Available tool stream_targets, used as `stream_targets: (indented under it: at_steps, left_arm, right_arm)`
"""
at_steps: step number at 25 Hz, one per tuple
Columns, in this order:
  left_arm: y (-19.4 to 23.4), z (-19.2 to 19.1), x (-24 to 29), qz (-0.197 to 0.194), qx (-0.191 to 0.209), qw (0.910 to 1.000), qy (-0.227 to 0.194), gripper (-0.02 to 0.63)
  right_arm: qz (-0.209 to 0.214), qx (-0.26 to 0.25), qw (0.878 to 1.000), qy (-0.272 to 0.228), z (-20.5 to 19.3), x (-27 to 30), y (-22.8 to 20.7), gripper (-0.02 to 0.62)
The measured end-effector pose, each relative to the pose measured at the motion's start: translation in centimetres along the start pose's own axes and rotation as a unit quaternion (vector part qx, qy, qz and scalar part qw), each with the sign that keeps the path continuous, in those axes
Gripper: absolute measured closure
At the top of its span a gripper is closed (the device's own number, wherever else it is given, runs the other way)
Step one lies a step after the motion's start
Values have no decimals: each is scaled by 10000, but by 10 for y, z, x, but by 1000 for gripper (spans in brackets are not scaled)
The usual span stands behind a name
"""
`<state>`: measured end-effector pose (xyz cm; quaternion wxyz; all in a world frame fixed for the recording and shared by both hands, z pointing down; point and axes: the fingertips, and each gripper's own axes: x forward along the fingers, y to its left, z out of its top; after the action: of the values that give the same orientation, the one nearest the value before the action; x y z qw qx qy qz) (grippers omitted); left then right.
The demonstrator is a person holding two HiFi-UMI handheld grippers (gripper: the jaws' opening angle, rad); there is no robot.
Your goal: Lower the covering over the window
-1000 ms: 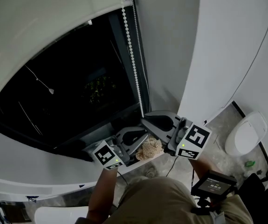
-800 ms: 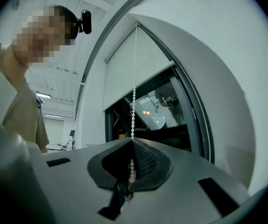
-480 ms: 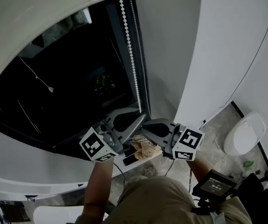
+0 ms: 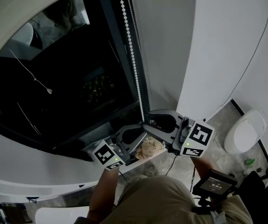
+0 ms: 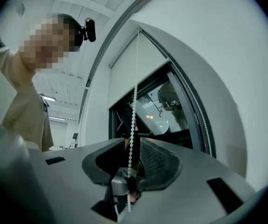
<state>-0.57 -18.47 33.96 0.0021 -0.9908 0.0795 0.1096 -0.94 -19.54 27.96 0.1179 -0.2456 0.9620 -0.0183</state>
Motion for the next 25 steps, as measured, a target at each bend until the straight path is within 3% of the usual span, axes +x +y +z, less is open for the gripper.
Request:
stream_targets:
  at_steps: [3, 7, 9, 11, 13, 16, 18, 22, 25]
  left_arm:
    - [-6, -3, -2, 34, -10, 10000, -4, 583]
    - [-10, 3, -5, -160, 265, 9994, 142, 580]
    - [-4, 24, -13, -282, 107, 9992, -258, 439]
    - [9, 56, -18, -273, -67, 9962, -823, 417]
    - [19, 78, -13, -221, 37, 9951, -962, 417]
    - [23, 82, 9, -140, 429, 9974, -570, 430]
    - [25, 79, 14, -89, 497, 9976, -476, 577]
    - [24, 75, 8, -10, 488, 9971, -586, 584]
    - [20, 50, 7, 16, 583, 9979, -273, 586]
  right_arm:
    - [-6, -12, 9999, 109, -5, 4, 3, 567]
    - [-108, 129, 9998, 44, -8, 5, 1, 584]
    - [-126, 189, 9997, 58, -11, 4, -2, 586]
    - [-90, 211, 9994, 252, -25, 5, -2, 586]
    - [-22, 324, 9981, 516, -50, 7, 0, 586]
    - [22, 582, 9965, 604, -69, 5, 0, 586]
    - [-5, 428, 9971, 623, -68, 4, -1, 586]
    - [155, 78, 9985, 527, -55, -4, 2, 580]
    - [176, 219, 9996, 60, -26, -12, 1, 520]
